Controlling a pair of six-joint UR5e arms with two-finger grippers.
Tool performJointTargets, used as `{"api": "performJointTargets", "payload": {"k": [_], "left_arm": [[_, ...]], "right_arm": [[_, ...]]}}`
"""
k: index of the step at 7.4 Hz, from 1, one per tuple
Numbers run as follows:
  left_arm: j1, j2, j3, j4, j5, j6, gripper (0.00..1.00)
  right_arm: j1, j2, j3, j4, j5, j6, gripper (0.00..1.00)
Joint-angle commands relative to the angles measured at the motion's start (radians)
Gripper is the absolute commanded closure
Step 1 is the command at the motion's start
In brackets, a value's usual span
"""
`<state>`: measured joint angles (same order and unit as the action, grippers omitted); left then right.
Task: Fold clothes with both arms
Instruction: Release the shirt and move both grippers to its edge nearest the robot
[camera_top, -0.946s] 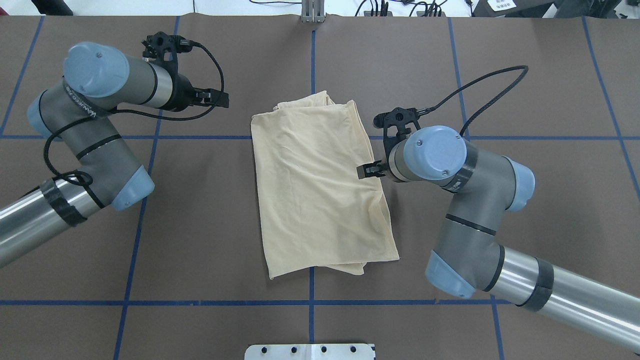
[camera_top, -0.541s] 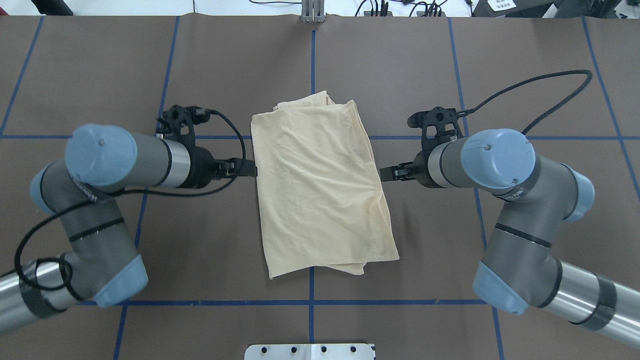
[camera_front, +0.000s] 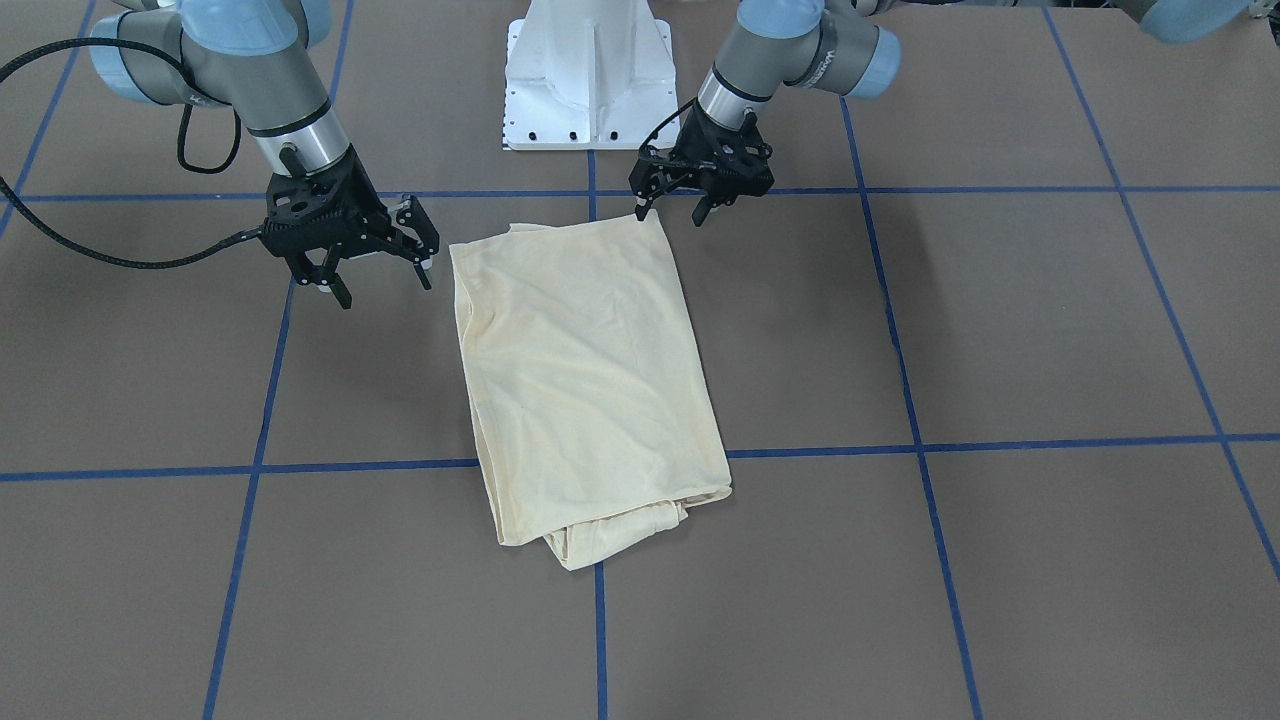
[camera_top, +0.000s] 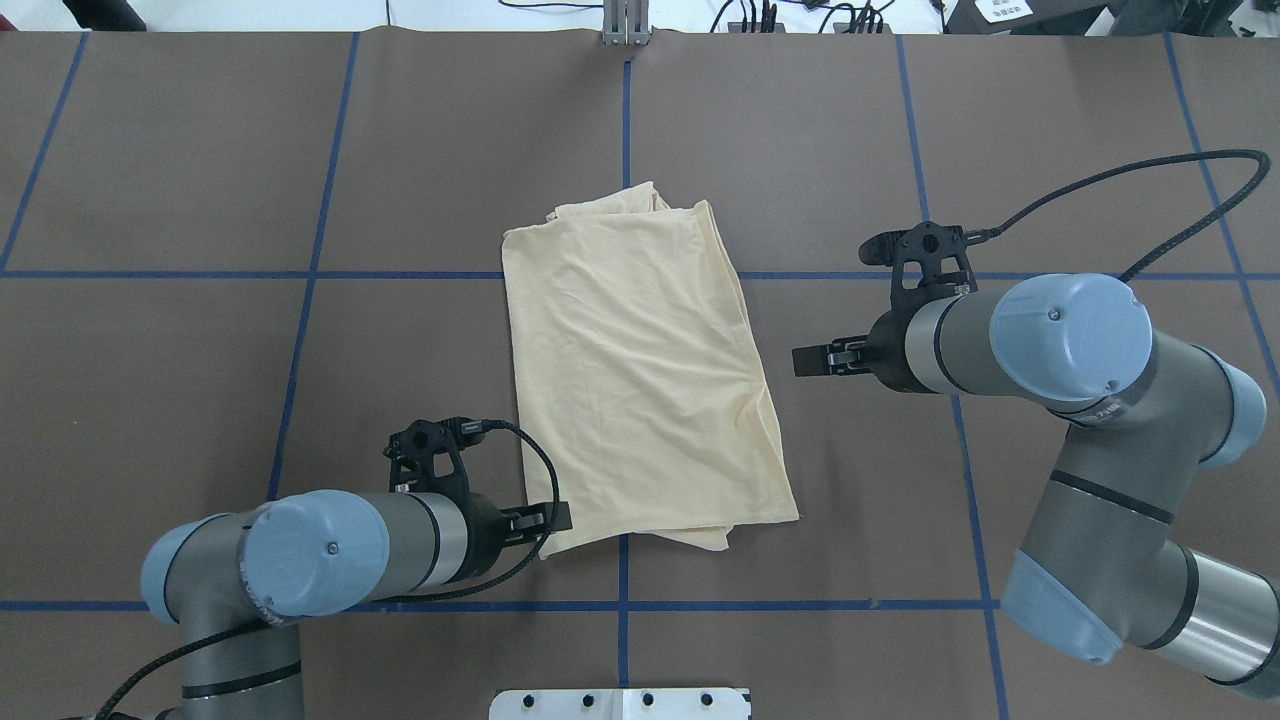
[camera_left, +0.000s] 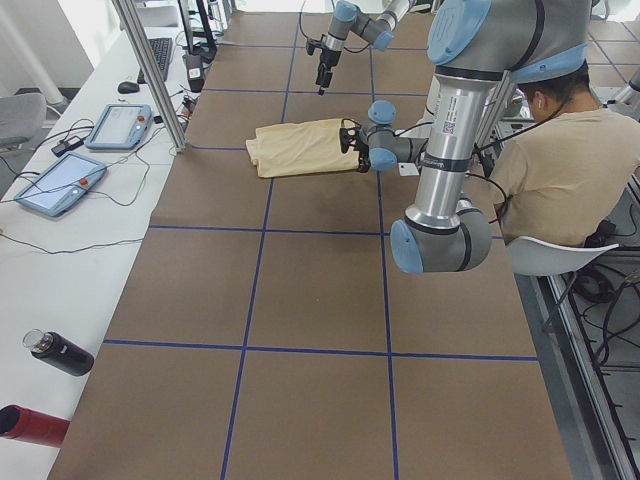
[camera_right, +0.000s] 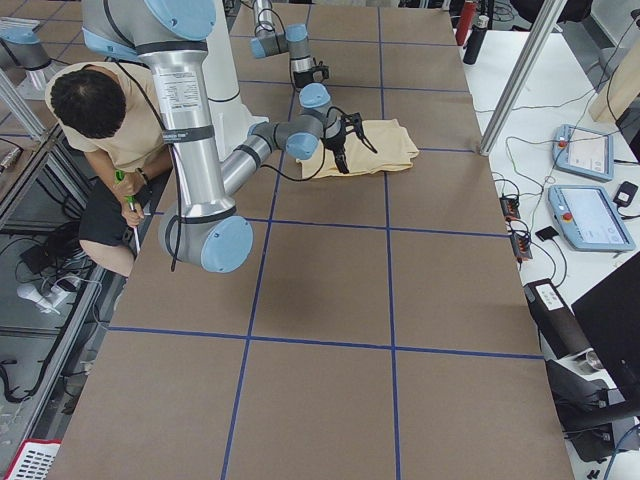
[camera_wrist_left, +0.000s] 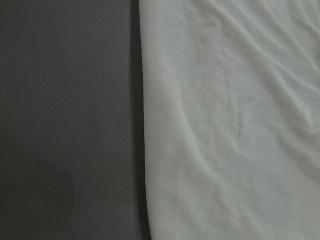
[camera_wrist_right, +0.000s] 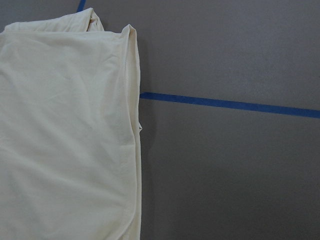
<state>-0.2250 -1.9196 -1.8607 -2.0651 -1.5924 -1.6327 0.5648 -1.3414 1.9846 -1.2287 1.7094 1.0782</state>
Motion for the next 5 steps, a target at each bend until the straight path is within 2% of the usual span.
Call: {"api": "performJointTargets", "payload": {"k": [1,2,3,4,5], "left_arm": [[0.029,-0.016,0.028,0.008,0.011,-0.033,0.36],[0.029,-0.021,0.028,0.008,0.009,-0.033,0.44],[0.029,-0.025,0.028,0.008,0.009,-0.033,0.44],[0.027,-0.036,0.028,0.008,0.009,-0.033,0.51],[0.029,-0.041,0.029,0.008,0.009,-0.033,0.52]], "right_arm": [[0.0,0.001,0.002,0.0,-0.001,0.0,0.0],[0.0,-0.001,0.002,0.0,-0.001,0.0,0.0],[0.0,-0.001,0.0,0.0,-0.001,0.0,0.0],[0.0,-0.001,0.0,0.0,-0.002,0.0,0.0],[-0.002,-0.001,-0.001,0.0,-0.002,0.0,0.0]]}}
